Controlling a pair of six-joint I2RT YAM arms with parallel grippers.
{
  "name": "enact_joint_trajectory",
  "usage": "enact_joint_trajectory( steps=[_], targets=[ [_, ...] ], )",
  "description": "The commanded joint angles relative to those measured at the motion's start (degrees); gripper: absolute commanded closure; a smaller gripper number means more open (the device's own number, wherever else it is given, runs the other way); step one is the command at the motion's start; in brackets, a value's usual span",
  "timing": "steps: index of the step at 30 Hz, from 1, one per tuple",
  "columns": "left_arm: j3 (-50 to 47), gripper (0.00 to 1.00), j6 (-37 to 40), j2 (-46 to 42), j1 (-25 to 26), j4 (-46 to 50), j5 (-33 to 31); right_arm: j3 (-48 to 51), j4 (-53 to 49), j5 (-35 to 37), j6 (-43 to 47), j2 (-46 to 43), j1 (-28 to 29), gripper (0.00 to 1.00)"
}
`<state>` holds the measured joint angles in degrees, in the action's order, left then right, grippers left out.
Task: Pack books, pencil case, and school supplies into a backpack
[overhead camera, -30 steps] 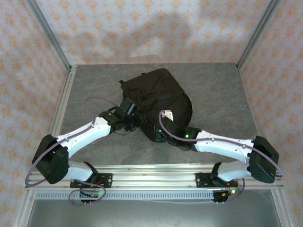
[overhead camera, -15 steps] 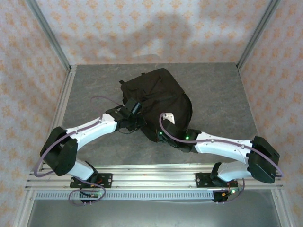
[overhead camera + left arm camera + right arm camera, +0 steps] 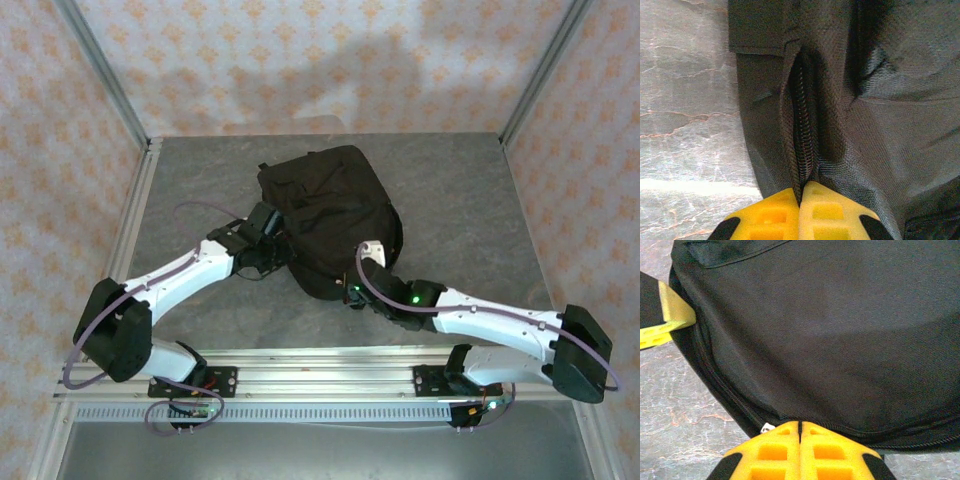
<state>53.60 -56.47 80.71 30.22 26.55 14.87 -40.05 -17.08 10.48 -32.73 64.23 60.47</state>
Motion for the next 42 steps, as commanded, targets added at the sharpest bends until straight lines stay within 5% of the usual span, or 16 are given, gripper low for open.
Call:
enact_joint_trajectory(
  steps=[1,10,21,28,35,42],
  targets=[
    [-1.01,1.00,2.45,-1.94,-2.39,3.05,-4.15,1.01,-5.07,4.60,1.55,-1.57,0.12,1.00],
    [-1.01,1.00,5.01,-2.64,-6.03,4.81,-4.86,2.38,-5.43,9.84,1.85,-3.72,-0.43,1.00],
    [5.59,1.00,8.73,-6.11,-8.24,12.08,-12.34,-0.47,-0.73,1.74,4.63,0.28,-0.50,1.00],
    [1.10,0.75,0.00,-11.58,-6.20,11.94,-0.46,-3.56,4.50,-3.43,0.67,5.30,0.03,1.00],
    [-1.10,0.55,-11.97,-19.04,4.34,17.05,-5.62,-2.23,7.03,-3.98,-1.18,3.89,0.16,1.00],
    [-0.61,0.45,-15.33,-14.57,7.83,14.96,-6.14,-1.14,7.15,-3.72,-1.71,0.94,0.11,1.00]
  ],
)
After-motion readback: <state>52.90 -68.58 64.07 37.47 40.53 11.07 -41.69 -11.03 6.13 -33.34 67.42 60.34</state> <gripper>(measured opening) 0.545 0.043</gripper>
